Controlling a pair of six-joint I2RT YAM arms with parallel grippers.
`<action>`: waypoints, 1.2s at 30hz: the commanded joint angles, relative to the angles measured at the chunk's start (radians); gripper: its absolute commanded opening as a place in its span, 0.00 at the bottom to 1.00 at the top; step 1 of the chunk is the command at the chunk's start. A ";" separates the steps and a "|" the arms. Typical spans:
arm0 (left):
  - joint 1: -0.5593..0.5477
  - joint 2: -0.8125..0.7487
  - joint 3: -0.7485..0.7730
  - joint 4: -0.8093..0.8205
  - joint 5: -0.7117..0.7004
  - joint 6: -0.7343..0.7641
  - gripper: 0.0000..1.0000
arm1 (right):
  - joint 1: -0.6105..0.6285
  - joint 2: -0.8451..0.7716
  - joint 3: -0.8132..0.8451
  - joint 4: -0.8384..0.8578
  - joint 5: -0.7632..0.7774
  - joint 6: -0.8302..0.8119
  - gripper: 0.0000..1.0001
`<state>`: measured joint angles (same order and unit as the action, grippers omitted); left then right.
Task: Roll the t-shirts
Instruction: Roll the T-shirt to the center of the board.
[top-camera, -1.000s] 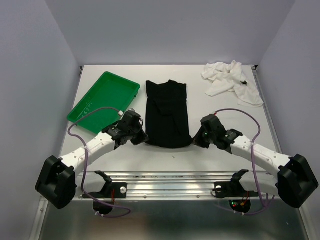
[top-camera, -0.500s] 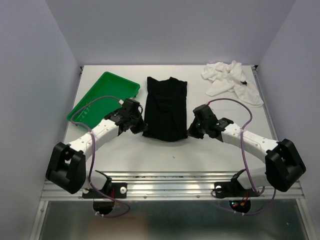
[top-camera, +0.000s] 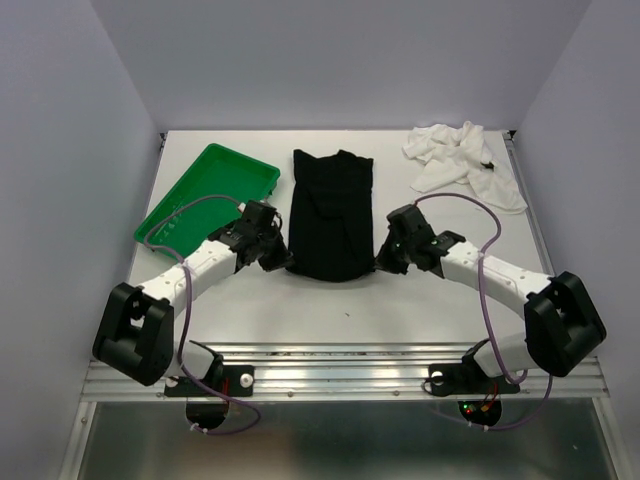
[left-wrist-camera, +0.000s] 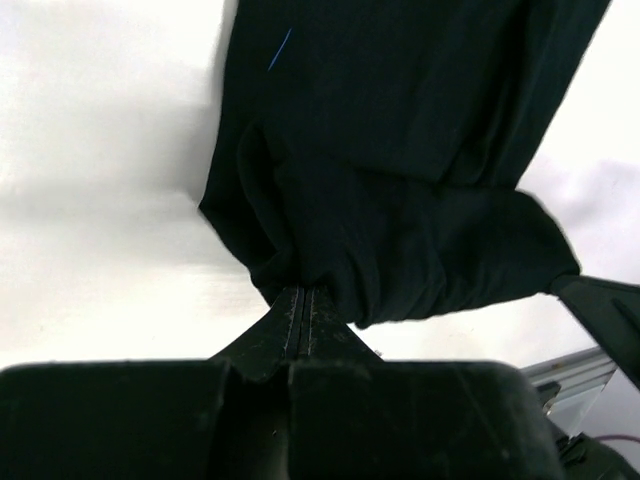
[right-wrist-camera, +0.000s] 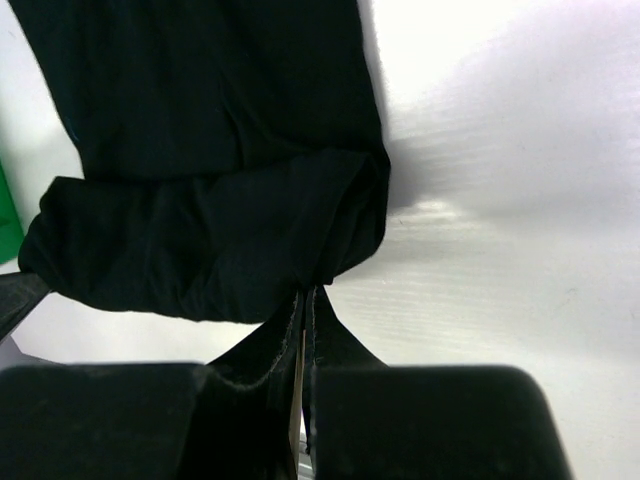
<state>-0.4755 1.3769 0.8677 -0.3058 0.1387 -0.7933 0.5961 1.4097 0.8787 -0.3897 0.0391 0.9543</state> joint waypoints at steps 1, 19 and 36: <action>-0.006 -0.076 -0.079 0.023 0.064 0.016 0.00 | -0.004 -0.061 -0.055 -0.003 -0.041 -0.023 0.01; -0.184 -0.222 -0.300 0.033 0.068 -0.109 0.00 | 0.014 -0.273 -0.313 -0.034 -0.145 0.027 0.01; -0.290 -0.441 -0.352 -0.101 0.018 -0.251 0.00 | 0.079 -0.483 -0.357 -0.170 -0.133 0.120 0.01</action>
<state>-0.7586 0.9783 0.4976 -0.3447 0.1936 -1.0096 0.6640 0.9478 0.4934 -0.5190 -0.1131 1.0580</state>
